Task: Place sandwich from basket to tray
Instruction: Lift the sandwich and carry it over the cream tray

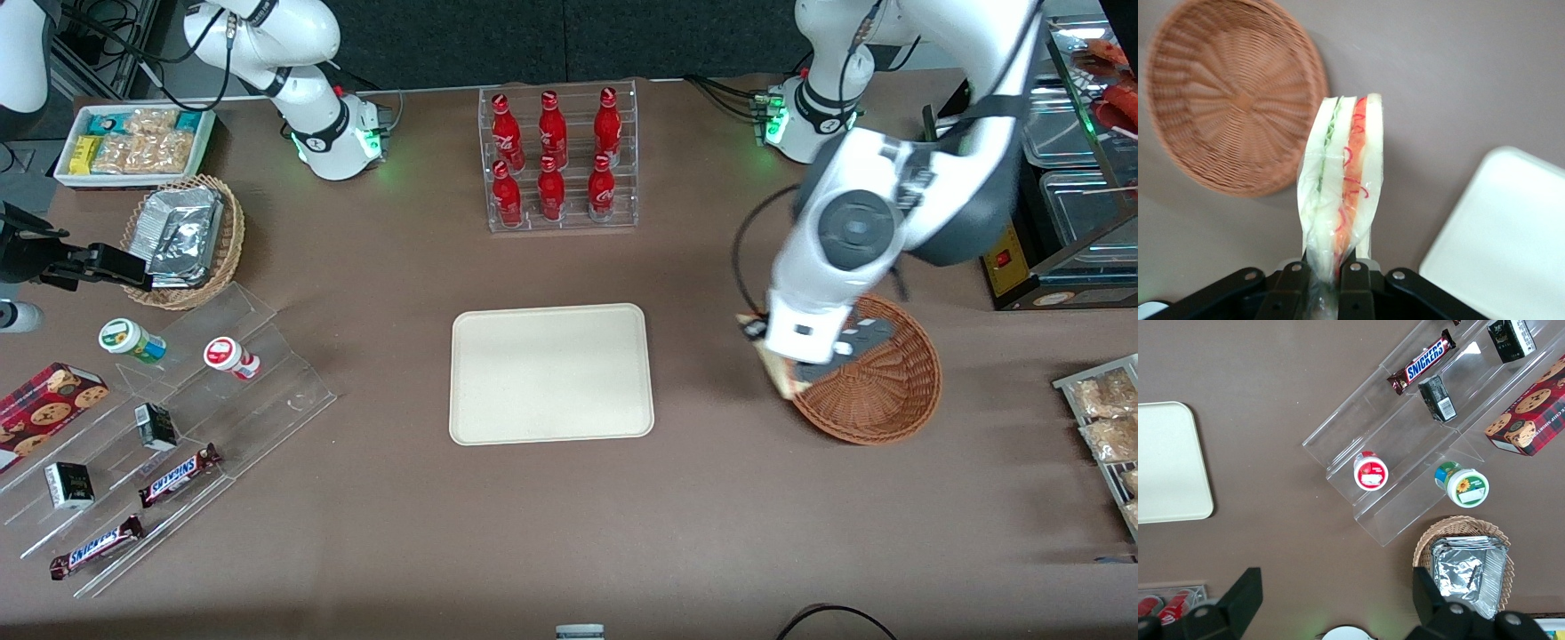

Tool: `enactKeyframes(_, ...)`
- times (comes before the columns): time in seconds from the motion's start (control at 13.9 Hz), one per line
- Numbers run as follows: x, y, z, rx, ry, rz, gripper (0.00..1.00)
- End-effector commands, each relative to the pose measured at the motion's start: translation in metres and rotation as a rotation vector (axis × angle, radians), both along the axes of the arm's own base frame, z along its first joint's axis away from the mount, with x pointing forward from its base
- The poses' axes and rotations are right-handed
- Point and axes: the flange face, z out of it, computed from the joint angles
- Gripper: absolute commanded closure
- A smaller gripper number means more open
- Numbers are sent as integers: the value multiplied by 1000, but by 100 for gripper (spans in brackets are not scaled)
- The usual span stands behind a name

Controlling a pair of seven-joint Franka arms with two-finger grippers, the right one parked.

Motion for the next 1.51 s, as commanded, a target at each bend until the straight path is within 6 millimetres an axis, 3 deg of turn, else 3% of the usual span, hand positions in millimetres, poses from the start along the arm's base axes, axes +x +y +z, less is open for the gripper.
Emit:
enactKeyframes(0.0, -2, -56, -12, -53, 7, -93, 100)
enactKeyframes(0.29, -31, -153, -53, -78, -1, -245, 100)
enactKeyframes(0.72, -75, -254, -132, -74, -79, -327, 100)
enactKeyframes(0.86, -82, -268, -156, -48, -106, -317, 100)
enactKeyframes(1.08, -84, -281, -169, -60, -106, -326, 100)
enactKeyframes(1.44, -67, -274, -180, -72, -132, -314, 100)
